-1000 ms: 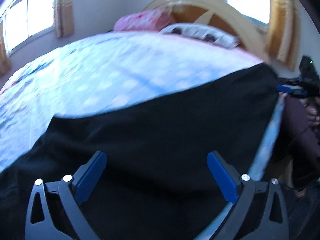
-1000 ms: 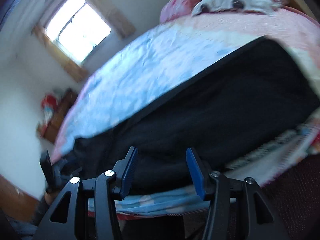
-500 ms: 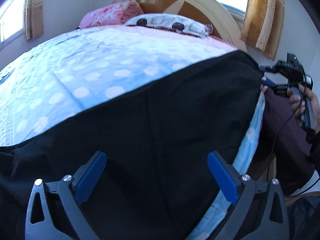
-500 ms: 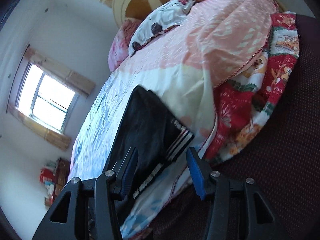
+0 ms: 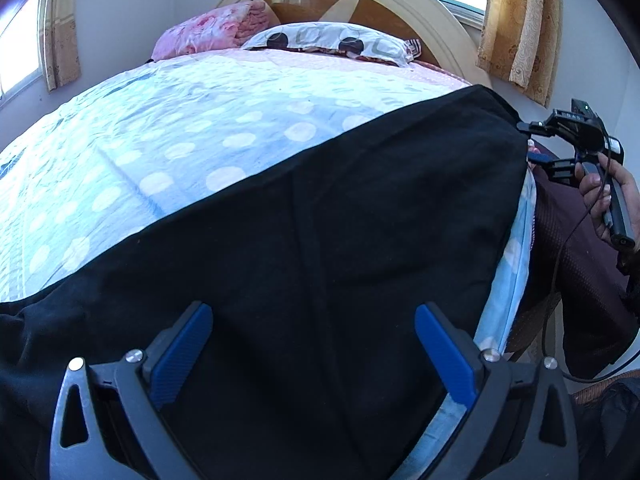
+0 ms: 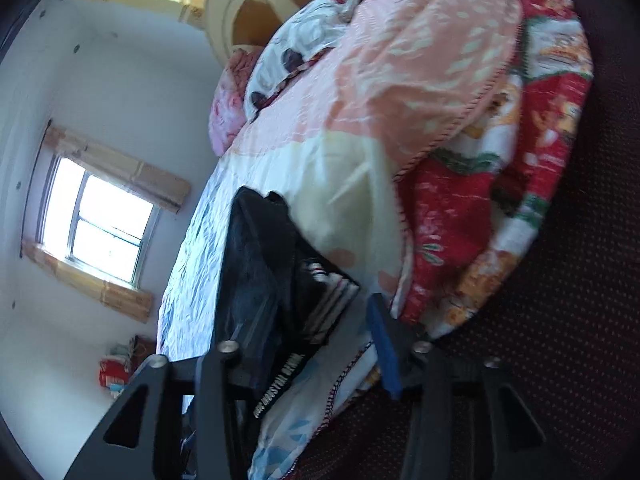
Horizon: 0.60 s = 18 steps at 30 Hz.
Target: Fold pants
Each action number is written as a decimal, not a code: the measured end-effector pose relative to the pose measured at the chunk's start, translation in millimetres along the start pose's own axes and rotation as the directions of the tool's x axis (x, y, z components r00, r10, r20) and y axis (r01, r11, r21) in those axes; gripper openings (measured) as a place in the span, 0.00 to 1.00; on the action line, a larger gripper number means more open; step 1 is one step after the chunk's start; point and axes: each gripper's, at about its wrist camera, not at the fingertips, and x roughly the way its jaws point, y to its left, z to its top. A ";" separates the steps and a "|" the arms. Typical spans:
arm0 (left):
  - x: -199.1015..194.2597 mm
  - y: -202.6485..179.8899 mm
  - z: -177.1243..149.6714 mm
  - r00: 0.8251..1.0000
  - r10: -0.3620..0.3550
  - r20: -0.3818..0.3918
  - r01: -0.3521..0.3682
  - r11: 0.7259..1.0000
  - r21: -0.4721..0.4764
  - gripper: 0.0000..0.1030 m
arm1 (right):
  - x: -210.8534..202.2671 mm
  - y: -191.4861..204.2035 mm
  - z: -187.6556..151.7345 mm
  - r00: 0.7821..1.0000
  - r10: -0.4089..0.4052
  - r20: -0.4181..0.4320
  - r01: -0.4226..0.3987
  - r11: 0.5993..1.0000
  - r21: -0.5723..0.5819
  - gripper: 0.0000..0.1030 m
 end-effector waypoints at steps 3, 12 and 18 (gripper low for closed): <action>-7.2 1.7 5.1 0.999 -0.020 0.038 0.021 0.999 -0.044 1.00 | 0.7 0.4 2.1 1.000 -0.001 0.001 0.001 1.000 -0.005 0.48; 12.1 -5.1 8.5 1.000 0.025 -0.013 -0.025 1.000 -0.003 1.00 | 0.5 5.3 3.0 0.998 0.051 0.027 -0.051 0.999 -0.012 0.33; 14.1 -4.4 11.0 0.999 0.031 -0.021 -0.031 1.000 0.000 1.00 | -22.8 48.4 -6.5 0.994 0.061 0.095 -0.039 0.975 -0.220 0.18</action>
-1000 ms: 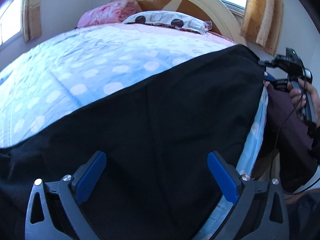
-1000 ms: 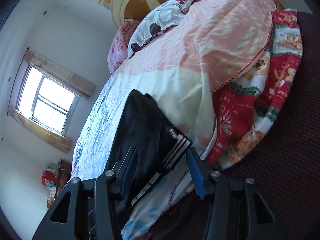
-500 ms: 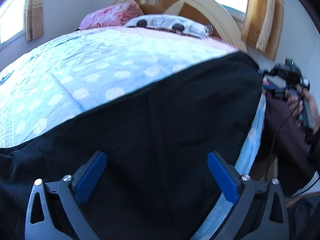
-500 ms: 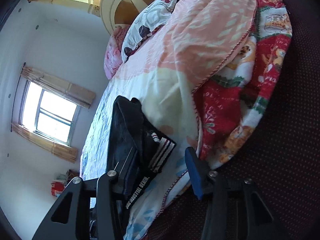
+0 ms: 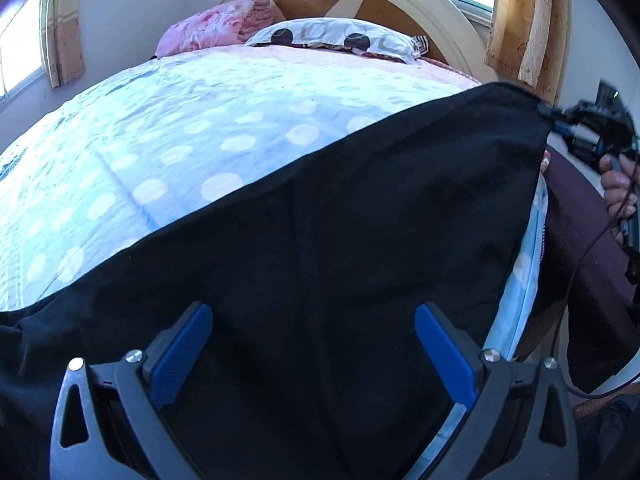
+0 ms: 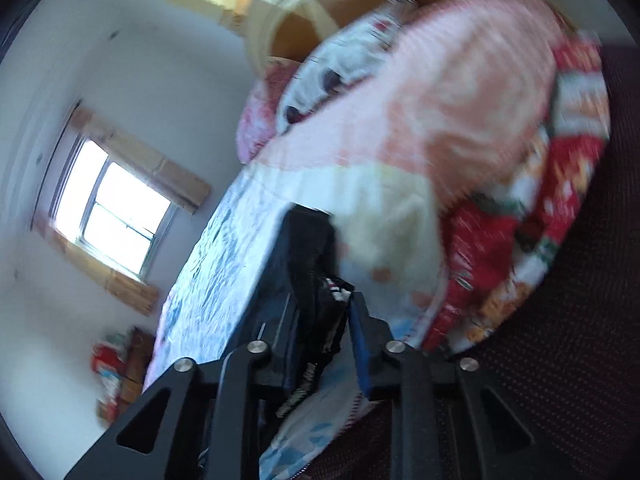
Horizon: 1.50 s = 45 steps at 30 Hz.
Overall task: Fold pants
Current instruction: 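Grasp the folded pants edge with the left gripper near the right gripper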
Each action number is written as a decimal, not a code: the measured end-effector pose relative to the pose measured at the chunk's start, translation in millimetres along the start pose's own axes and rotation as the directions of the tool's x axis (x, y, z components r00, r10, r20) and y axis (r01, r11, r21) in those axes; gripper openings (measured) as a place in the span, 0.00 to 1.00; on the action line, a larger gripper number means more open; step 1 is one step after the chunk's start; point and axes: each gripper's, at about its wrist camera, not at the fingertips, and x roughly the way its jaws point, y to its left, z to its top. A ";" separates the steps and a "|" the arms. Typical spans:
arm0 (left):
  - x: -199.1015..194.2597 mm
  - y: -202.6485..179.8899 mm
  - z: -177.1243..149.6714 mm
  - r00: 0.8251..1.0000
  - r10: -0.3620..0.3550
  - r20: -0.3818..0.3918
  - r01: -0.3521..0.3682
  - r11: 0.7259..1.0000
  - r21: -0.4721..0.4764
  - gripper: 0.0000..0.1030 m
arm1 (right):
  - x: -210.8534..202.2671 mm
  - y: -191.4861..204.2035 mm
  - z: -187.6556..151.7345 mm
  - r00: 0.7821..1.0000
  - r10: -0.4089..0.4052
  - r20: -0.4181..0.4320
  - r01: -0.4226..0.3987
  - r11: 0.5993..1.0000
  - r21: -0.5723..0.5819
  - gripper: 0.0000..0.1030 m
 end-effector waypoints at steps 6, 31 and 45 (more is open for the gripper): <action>-12.7 9.0 6.3 0.986 -0.163 0.047 0.168 0.975 -0.145 1.00 | 7.8 92.4 -20.7 0.999 -0.037 0.005 0.035 0.900 -0.434 0.13; 22.6 -6.5 35.2 0.894 -0.440 0.082 0.440 0.832 -0.338 0.82 | 47.2 147.1 -136.0 0.948 -0.058 -0.314 -0.212 0.624 -0.753 0.43; -6.5 -2.0 28.9 0.965 -0.250 0.074 0.261 0.915 -0.309 0.11 | 33.8 116.0 -102.8 0.973 0.113 -0.199 -0.209 0.793 -0.572 0.44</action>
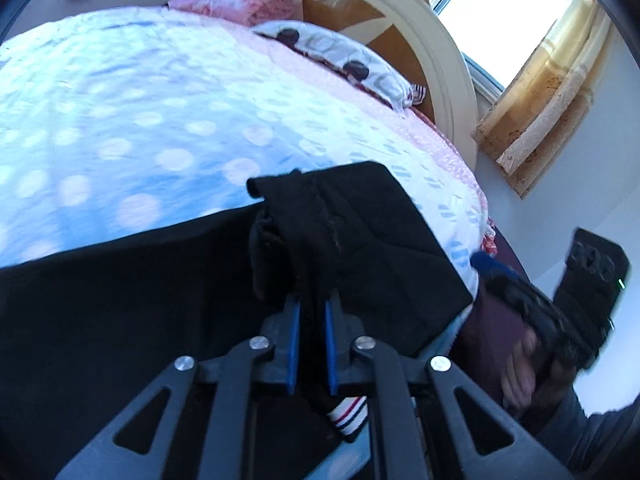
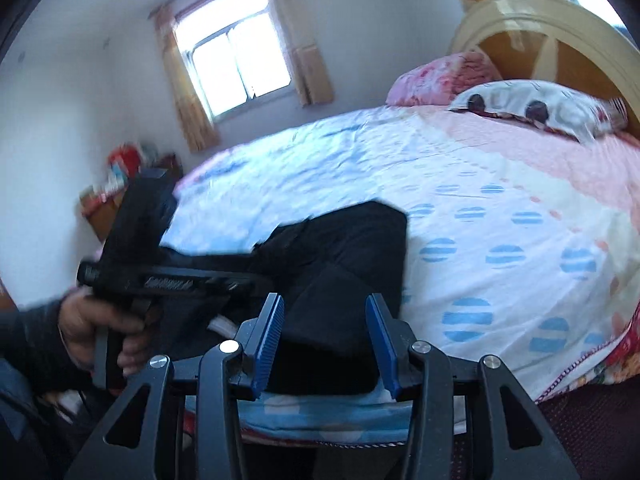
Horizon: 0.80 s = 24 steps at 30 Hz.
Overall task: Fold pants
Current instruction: 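Grasp the folded pants edge with the left gripper near the right gripper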
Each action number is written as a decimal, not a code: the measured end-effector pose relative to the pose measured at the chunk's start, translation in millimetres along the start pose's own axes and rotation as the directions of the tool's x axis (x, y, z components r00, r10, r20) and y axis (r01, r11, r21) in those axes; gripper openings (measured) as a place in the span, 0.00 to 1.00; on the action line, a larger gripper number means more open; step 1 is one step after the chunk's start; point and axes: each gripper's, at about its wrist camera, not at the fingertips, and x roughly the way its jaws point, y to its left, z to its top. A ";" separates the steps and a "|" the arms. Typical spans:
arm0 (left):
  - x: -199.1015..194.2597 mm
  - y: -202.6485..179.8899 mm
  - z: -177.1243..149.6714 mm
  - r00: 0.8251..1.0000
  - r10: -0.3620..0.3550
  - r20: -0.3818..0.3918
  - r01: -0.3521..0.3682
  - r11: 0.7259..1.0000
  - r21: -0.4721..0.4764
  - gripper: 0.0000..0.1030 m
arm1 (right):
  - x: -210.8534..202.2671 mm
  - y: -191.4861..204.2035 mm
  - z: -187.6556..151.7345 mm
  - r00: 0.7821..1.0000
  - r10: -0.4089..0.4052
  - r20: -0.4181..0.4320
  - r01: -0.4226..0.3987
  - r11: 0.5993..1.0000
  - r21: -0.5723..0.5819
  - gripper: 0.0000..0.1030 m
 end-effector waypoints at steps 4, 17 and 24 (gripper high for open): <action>-43.7 29.0 -23.5 0.998 0.052 0.027 -0.051 0.998 -0.042 0.11 | -1.6 -3.0 1.3 1.000 0.001 0.011 -0.002 1.000 0.023 0.48; -86.3 100.2 -72.4 0.983 0.177 0.041 -0.170 0.976 -0.135 0.11 | 29.6 53.1 -6.1 0.988 0.090 -0.126 -0.105 0.987 -0.118 0.48; -92.2 104.3 -75.7 0.981 0.180 0.071 -0.169 0.976 -0.139 0.11 | 77.5 102.1 -32.3 0.938 0.050 -0.343 -0.152 0.949 -0.276 0.48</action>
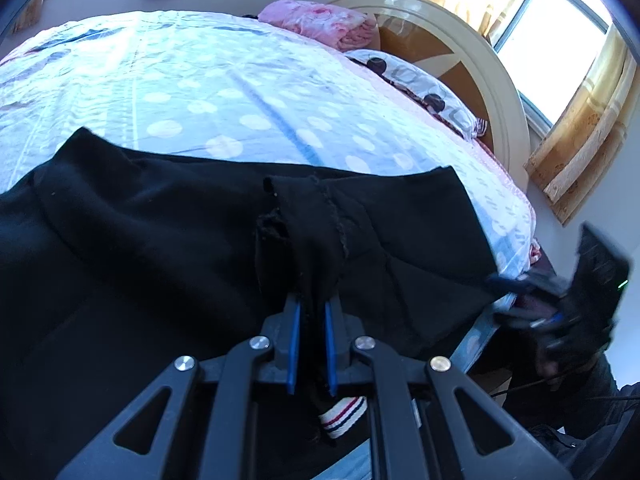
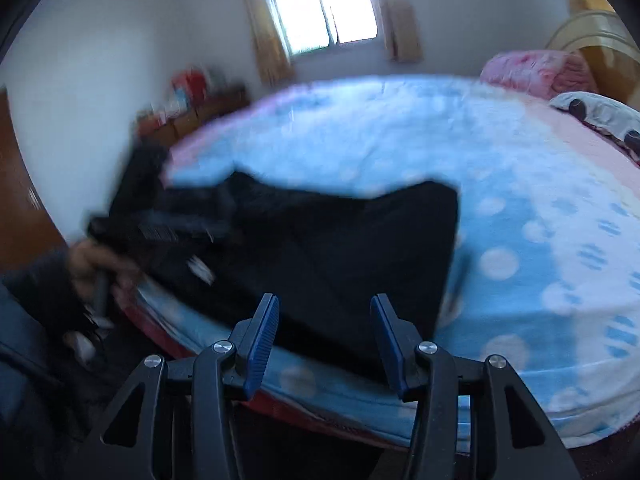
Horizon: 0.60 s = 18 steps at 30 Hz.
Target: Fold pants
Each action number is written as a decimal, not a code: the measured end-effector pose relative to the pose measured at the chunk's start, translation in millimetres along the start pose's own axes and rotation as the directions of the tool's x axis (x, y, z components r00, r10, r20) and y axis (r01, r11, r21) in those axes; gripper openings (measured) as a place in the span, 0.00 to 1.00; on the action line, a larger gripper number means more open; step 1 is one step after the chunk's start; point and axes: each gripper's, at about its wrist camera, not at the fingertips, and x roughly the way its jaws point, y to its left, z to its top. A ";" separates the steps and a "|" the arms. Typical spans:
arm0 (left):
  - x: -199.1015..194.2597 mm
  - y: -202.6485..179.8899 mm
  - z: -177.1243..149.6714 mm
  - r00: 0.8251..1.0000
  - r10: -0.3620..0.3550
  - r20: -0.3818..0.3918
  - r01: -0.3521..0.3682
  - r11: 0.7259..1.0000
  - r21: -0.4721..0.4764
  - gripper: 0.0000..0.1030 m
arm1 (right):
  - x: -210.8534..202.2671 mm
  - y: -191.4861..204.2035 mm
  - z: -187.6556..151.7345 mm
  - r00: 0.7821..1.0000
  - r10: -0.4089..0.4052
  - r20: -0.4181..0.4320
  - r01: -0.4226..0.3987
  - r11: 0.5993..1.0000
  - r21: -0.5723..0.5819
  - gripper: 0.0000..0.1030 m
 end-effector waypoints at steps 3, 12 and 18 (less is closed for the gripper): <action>-6.8 1.8 -1.6 1.000 -0.007 0.015 0.007 1.000 -0.006 0.11 | 15.4 11.2 -5.8 0.997 -0.066 -0.036 0.064 0.996 -0.055 0.48; -12.9 16.5 -6.6 1.000 -0.022 0.014 0.022 0.999 -0.041 0.15 | 18.2 -2.4 12.4 1.000 -0.013 -0.009 0.013 0.996 0.086 0.50; -18.5 17.0 -7.8 0.999 -0.026 0.034 0.028 0.998 -0.053 0.32 | 24.9 -13.7 21.4 0.997 0.005 -0.075 0.004 0.993 0.121 0.51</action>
